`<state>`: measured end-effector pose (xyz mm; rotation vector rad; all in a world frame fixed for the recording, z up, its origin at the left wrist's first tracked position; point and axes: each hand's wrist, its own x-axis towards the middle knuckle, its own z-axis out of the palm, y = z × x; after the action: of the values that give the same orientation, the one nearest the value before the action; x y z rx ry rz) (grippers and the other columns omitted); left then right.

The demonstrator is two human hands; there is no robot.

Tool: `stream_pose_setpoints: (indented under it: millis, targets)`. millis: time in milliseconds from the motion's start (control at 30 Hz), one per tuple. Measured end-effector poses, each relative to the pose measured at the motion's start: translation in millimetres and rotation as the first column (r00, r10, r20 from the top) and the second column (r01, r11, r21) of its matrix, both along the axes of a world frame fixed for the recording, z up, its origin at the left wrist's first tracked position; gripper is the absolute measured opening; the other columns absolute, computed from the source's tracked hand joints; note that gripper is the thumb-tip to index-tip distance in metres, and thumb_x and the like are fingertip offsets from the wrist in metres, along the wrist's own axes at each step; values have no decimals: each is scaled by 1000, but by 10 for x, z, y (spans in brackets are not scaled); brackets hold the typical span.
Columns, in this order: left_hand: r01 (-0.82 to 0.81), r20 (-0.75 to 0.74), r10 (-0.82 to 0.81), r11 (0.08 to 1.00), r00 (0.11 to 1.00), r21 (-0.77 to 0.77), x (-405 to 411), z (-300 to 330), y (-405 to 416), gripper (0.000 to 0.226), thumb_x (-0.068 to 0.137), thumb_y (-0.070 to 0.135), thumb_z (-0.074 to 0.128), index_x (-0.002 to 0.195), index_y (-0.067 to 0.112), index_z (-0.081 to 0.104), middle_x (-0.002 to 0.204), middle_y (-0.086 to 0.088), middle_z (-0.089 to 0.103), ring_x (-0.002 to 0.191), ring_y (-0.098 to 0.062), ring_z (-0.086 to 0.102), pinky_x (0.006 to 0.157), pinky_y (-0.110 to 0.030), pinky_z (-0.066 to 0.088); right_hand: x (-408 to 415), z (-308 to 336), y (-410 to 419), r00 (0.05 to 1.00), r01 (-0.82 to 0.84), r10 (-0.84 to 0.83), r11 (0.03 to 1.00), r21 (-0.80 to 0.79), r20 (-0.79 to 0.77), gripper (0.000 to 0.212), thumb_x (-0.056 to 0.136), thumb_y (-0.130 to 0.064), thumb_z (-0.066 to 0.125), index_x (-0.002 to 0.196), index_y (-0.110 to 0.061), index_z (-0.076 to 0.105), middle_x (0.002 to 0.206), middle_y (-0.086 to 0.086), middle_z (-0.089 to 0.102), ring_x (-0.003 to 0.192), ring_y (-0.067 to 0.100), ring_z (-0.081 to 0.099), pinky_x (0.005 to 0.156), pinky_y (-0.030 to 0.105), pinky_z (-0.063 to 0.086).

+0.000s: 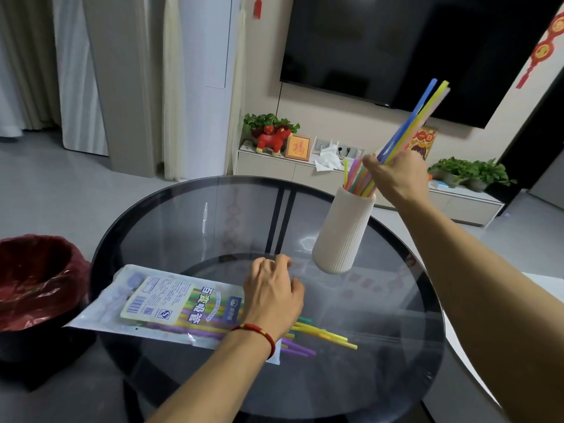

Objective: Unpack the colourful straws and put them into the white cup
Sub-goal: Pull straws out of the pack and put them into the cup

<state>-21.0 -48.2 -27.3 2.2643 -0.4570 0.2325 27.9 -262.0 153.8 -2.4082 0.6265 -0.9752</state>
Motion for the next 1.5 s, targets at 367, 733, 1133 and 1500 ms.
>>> stream_pose_setpoints:
  millis: [367, 733, 1133, 1500]
  targets:
    - [4, -20, -5, 1000, 1000, -25, -3, 29, 11, 32, 94, 26, 51, 125, 19, 48, 118, -7, 57, 125, -23, 38, 100, -43, 43, -110, 199, 86, 867, -201, 228, 974, -108, 444, 97, 86, -8, 78, 161, -8, 17, 161, 20, 37, 130, 35, 58, 103, 37, 53]
    - [21, -38, -22, 999, 999, -26, 17, 9, 1, 34, 92, 25, 52, 125, 19, 46, 118, -7, 57, 125, -23, 39, 98, -45, 46, -44, -147, 21, 966, -217, 254, 902, -373, 52, 41, 104, -18, 39, 123, -4, 72, 123, 21, 74, 110, 38, 69, 92, 46, 56]
    - [208, -96, -185, 816, 978, 539, 42, 112, 504, 101, 67, 80, 49, 149, 26, 28, 154, 1, 31, 146, -20, 13, 118, -62, 7, -662, -589, 230, 919, -223, 345, 855, -467, 192, 29, 95, -28, 48, 97, -13, 73, 89, 3, 72, 79, 23, 63, 71, 35, 50]
    - [388, -208, -343, 625, 916, 678, 74, -34, 756, 132, 58, 68, 70, 151, 38, -19, 156, 3, 20, 151, -23, 4, 111, -70, -15, -1265, -1965, -23, 513, -667, 592, 731, 146, -622, 69, 73, -88, 57, 120, -38, 64, 109, -15, 57, 95, 6, 59, 78, 18, 51]
